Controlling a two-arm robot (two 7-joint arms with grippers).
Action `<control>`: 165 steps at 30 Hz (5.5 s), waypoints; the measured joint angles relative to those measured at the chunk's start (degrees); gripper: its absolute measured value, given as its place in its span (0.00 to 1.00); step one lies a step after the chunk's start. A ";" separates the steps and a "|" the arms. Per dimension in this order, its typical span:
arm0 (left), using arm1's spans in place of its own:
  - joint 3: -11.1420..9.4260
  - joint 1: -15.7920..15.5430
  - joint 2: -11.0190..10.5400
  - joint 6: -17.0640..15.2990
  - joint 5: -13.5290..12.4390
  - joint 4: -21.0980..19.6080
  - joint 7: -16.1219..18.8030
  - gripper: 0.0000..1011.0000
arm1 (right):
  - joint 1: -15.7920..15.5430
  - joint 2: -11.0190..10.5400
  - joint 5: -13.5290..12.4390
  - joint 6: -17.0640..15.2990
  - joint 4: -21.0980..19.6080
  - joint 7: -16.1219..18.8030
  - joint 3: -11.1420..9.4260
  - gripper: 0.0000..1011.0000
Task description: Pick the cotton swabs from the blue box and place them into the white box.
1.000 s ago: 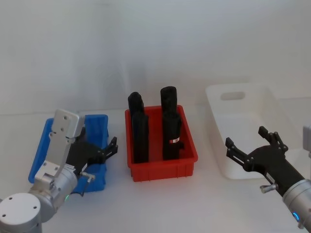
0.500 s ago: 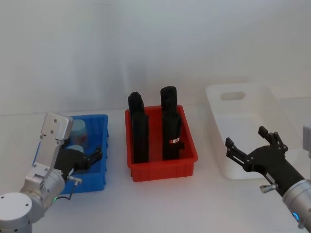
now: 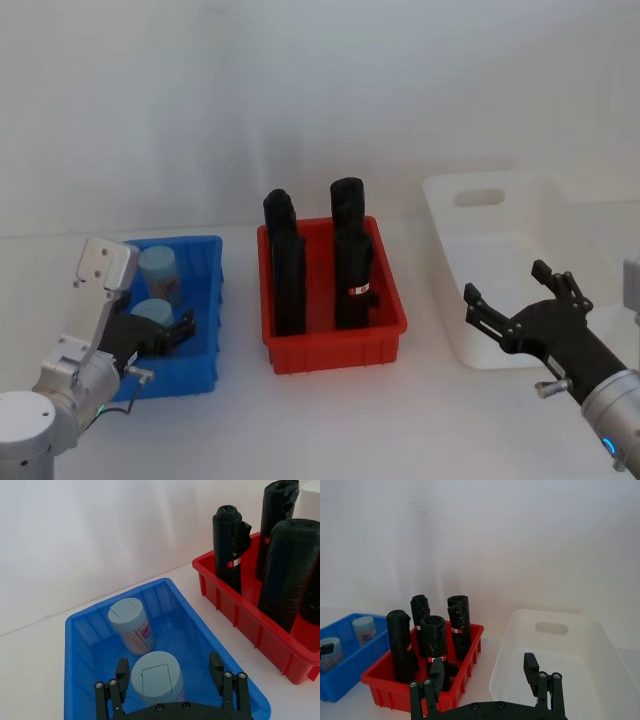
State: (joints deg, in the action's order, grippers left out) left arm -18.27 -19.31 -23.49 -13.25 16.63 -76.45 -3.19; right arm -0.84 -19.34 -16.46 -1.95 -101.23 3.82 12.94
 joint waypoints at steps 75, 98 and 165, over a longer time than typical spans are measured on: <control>3.02 -2.48 -1.61 -2.35 -2.34 -6.59 -12.54 0.67 | 0.00 0.00 0.00 0.00 0.00 0.00 0.00 0.99; 2.74 -1.99 -4.10 -8.44 -2.04 -18.38 -26.09 0.67 | 0.00 0.00 0.00 0.00 0.00 0.00 0.00 0.99; -0.37 -4.50 -1.46 -8.16 0.89 -19.80 -38.83 0.67 | 4.76 1.44 8.75 -2.29 0.45 26.83 5.16 0.99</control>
State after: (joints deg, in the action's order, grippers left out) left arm -18.65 -23.81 -24.95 -21.41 17.52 -96.25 -42.01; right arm 3.92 -17.90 -7.72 -4.24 -100.78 30.66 18.10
